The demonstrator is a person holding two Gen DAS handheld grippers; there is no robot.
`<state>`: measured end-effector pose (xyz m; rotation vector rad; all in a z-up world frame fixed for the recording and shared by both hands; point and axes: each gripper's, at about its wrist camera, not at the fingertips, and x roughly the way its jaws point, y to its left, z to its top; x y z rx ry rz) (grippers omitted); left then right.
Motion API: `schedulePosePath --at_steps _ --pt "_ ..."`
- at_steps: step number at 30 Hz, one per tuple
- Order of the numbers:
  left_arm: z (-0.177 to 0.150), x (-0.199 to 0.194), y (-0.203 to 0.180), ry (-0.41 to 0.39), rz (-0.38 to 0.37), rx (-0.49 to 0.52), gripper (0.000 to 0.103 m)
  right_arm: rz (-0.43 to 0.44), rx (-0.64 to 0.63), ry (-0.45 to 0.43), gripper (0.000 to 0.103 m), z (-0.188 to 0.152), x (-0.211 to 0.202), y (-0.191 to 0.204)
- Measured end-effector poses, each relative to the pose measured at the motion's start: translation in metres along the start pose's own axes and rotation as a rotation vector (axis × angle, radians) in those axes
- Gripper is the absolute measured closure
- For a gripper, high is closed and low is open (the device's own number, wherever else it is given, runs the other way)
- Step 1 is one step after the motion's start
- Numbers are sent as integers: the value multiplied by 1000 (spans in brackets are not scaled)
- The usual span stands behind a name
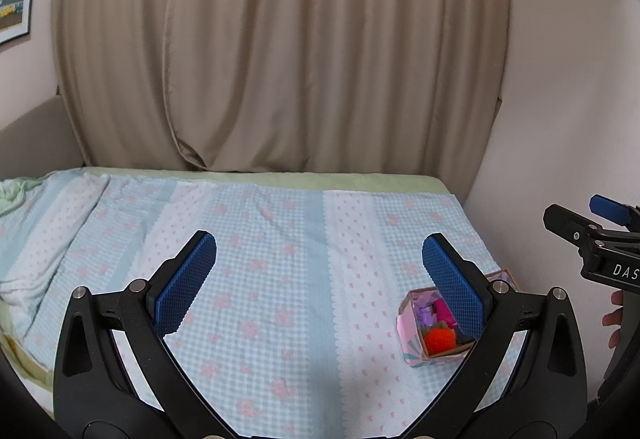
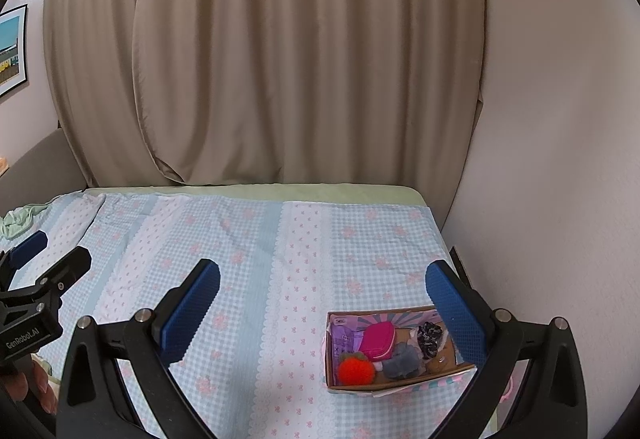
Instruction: Organize soft objects
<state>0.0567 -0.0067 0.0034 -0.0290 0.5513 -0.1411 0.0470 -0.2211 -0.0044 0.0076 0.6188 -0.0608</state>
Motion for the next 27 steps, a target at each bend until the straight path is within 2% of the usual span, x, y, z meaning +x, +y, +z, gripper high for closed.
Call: schedulePosePath --at_steps 20,27 --pt "0 -3 0 -5 6 0 0 -10 0 -8 1 0 -3 1" --pt "0 -4 -1 -18 33 3 0 -12 1 -9 1 0 -3 1"
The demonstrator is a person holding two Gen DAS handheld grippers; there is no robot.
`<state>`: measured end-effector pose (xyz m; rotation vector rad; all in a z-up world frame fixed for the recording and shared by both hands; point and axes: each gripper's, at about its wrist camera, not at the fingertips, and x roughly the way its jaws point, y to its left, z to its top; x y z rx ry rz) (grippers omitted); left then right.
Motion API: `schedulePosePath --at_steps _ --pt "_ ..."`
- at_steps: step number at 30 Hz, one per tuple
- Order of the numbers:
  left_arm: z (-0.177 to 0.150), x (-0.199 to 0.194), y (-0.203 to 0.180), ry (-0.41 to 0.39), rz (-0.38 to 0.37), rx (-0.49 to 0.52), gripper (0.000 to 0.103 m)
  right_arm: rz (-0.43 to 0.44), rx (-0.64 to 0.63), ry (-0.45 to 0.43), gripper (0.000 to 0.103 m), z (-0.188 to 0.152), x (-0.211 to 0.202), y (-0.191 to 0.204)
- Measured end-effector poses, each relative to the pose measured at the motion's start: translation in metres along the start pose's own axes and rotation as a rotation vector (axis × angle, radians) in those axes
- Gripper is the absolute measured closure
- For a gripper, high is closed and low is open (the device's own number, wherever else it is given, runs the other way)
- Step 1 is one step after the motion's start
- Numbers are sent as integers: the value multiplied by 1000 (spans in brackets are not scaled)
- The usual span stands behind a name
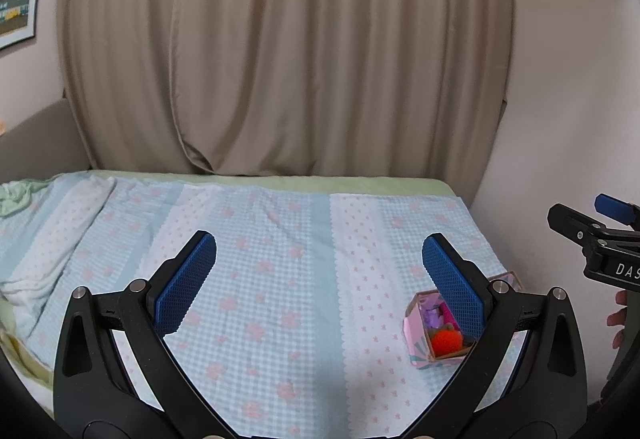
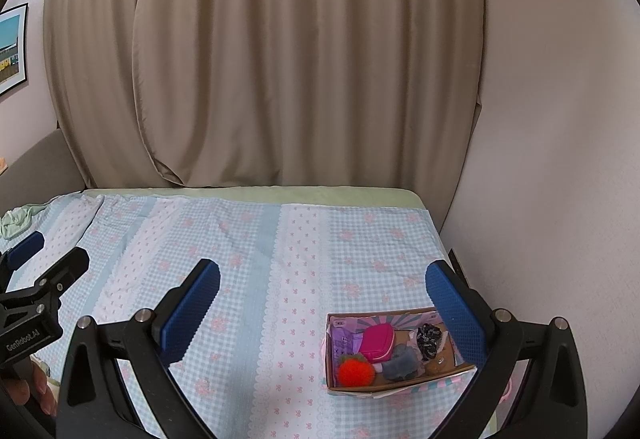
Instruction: Organize soft objects
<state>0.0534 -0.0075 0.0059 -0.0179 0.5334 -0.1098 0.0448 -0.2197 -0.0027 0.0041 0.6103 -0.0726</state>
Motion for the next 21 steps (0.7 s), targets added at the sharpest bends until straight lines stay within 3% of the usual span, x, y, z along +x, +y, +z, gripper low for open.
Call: schedulePosePath --at_steps 21 --pt "2 -6 3 -64 18 -14 0 2 0 4 1 2 3 7"
